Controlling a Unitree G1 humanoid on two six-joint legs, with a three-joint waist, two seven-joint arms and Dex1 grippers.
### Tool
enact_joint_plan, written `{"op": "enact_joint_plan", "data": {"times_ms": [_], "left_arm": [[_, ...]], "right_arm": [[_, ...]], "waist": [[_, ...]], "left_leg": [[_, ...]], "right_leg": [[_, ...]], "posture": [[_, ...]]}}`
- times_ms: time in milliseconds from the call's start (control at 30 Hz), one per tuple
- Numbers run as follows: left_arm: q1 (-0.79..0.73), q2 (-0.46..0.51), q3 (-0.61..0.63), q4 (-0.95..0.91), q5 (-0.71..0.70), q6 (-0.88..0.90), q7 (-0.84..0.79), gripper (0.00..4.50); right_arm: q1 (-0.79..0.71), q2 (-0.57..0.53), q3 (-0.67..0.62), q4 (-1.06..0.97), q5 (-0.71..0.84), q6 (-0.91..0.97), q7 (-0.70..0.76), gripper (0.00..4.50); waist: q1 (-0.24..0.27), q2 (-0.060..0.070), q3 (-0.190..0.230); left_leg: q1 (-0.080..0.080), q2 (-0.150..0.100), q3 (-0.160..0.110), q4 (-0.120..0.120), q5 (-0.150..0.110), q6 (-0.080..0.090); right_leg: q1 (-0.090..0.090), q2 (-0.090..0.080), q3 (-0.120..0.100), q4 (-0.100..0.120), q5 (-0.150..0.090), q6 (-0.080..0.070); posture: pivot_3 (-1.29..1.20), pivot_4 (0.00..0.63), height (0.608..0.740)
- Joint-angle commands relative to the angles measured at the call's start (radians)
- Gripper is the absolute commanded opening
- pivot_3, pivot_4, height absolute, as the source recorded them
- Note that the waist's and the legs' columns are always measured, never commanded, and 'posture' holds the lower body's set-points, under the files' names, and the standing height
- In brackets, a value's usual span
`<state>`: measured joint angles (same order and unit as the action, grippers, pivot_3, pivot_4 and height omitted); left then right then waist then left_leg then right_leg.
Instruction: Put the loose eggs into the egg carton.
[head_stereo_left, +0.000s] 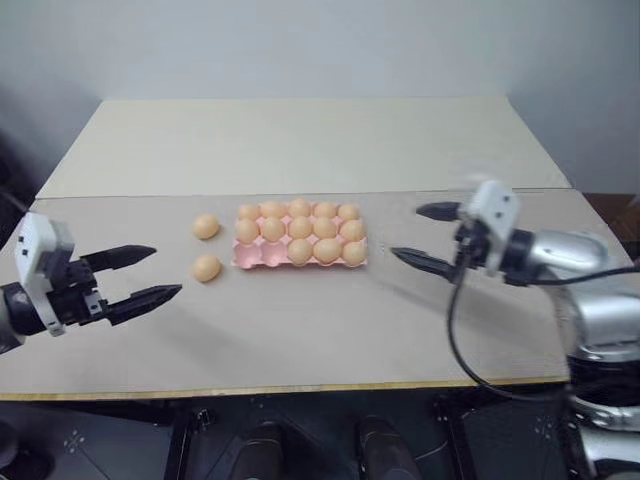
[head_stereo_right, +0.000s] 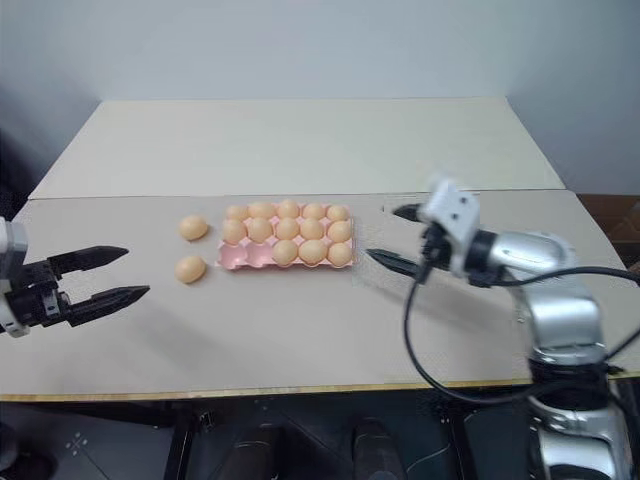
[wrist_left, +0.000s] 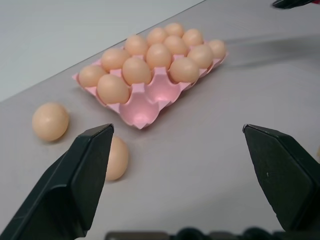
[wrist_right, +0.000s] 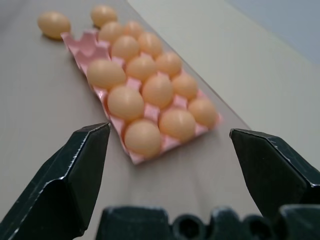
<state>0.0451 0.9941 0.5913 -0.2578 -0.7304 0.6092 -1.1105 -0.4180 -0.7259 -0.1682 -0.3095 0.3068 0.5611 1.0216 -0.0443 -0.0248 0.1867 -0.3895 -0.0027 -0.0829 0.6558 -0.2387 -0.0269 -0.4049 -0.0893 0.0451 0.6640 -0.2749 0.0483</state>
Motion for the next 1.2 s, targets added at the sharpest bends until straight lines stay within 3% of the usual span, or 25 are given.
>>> {"op": "enact_joint_plan", "data": {"times_ms": [33, 333, 433, 667, 1000, 1200], "left_arm": [[-0.008, 0.025, 0.035, 0.005, 0.006, -0.021, -0.018, 4.5], [-0.035, 0.013, -0.004, 0.012, 0.032, -0.021, 0.024, 4.5], [-0.063, -0.013, -0.09, 0.008, 0.124, -0.044, 0.12, 4.5], [-0.224, -0.143, -0.261, 0.046, 0.262, 0.102, 0.456, 4.5], [-0.402, -0.198, -0.442, 0.269, 0.362, 0.018, 0.419, 4.5], [-0.53, -0.286, -0.519, 0.474, 0.408, -0.02, 0.392, 4.5]], "right_arm": [[0.088, -0.061, -0.115, -0.048, 0.094, -0.052, 0.08, 4.48], [0.153, -0.097, -0.122, -0.089, 0.162, -0.068, 0.076, 4.48], [0.142, -0.099, -0.121, -0.077, 0.176, -0.071, 0.066, 4.48], [0.127, -0.084, -0.093, -0.086, 0.171, -0.095, 0.028, 4.48], [0.131, -0.016, -0.078, -0.137, 0.177, -0.15, -0.065, 4.48], [0.129, -0.019, -0.086, -0.145, 0.188, -0.146, -0.076, 4.48]], "waist": [[-0.003, 0.0, 0.0], [0.001, 0.0, 0.0], [0.004, 0.0, 0.0], [0.009, -0.001, 0.0], [0.008, -0.001, 0.0], [0.011, -0.001, 0.0]], "left_leg": [[0.0, 0.0, 0.0, 0.0, 0.0, 0.0], [0.001, 0.001, 0.001, 0.0, 0.0, 0.0], [0.001, 0.0, 0.001, 0.0, 0.0, 0.0], [-0.001, 0.0, 0.001, 0.002, 0.0, 0.0], [-0.001, -0.001, 0.001, 0.002, 0.0, 0.0], [-0.001, -0.001, 0.001, 0.004, 0.0, 0.0]], "right_leg": [[0.0, 0.0, 0.0, 0.0, 0.0, 0.0], [0.001, 0.0, 0.001, 0.0, 0.0, 0.0], [0.001, -0.001, 0.001, 0.0, 0.0, 0.0], [0.001, 0.0, 0.0, 0.0, 0.0, 0.0], [0.001, 0.0, 0.0, 0.001, 0.0, 0.0], [0.001, -0.001, 0.0, 0.001, 0.0, 0.001]], "posture": [[0.0, 0.15, 0.74], [0.0, 0.15, 0.74], [0.0, 0.15, 0.74], [0.0, 0.15, 0.74], [0.0, 0.15, 0.74], [0.0, 0.15, 0.74]]}}
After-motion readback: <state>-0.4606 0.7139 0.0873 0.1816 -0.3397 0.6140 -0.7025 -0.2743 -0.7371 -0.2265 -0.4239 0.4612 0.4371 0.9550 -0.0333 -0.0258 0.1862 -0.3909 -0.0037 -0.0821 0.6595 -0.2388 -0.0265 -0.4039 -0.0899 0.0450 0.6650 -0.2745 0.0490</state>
